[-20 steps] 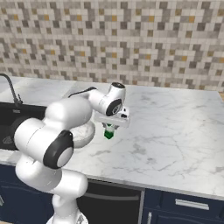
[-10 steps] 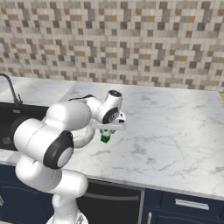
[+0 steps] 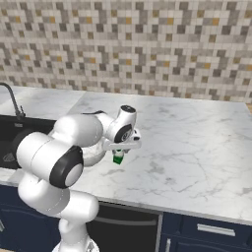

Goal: Gather the eggs and milk located in the vicinity of the sink area and place them right next to the bowl.

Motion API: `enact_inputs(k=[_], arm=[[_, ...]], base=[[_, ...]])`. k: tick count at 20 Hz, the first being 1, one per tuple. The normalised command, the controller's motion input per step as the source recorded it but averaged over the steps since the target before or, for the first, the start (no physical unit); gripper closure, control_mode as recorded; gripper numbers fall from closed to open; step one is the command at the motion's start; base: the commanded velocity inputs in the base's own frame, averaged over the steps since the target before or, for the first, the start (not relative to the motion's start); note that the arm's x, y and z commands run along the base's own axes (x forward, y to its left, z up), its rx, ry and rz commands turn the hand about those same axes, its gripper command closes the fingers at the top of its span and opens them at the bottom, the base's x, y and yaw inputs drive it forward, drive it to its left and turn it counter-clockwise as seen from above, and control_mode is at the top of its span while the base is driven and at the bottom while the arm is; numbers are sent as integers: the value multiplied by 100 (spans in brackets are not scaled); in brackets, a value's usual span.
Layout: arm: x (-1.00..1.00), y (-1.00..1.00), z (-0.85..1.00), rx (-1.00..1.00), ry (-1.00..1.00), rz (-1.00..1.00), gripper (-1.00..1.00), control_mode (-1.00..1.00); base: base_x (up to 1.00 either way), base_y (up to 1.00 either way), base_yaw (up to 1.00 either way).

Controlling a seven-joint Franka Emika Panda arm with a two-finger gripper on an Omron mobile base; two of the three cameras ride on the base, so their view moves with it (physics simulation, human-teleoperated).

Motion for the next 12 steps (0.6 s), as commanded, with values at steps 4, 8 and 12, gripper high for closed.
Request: enact_inputs(k=[4,8,12], arm=[[0,2,-3,0,-2,10,100,-100],[0,8,-3,0,-2,10,100,-100],[0,11,-8,0,0,9,100,-100]], base=[[0,0,0],[0,0,0],[0,0,0]])
